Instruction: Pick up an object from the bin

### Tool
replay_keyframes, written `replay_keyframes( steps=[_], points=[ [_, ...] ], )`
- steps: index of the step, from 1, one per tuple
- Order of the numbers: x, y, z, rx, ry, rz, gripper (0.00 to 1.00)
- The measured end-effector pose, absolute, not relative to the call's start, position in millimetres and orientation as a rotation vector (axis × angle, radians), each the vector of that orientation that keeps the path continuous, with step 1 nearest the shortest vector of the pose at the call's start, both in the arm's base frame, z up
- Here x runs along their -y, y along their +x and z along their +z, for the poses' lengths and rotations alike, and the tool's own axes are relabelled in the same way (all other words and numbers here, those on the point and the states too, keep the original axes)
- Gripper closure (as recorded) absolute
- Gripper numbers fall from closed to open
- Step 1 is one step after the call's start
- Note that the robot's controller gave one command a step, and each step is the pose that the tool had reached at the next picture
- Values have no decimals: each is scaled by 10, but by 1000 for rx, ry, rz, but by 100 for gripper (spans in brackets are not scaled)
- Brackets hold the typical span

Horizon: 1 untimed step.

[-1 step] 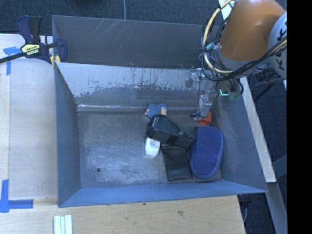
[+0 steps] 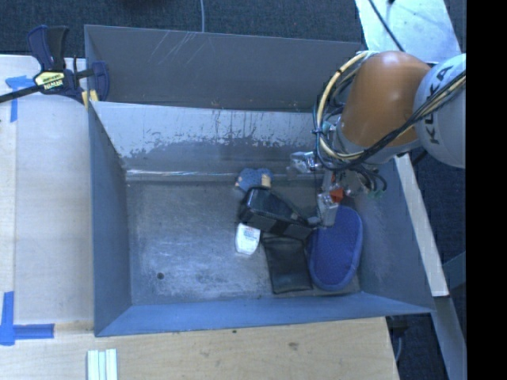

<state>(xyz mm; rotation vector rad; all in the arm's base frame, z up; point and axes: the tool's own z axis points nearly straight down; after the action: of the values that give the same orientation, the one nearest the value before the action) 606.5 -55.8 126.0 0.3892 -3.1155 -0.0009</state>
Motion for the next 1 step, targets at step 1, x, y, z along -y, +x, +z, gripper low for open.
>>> replay_keyframes(
  steps=[1],
  points=[
    [-26,5655,703,3139,216,-1,0]
  ],
)
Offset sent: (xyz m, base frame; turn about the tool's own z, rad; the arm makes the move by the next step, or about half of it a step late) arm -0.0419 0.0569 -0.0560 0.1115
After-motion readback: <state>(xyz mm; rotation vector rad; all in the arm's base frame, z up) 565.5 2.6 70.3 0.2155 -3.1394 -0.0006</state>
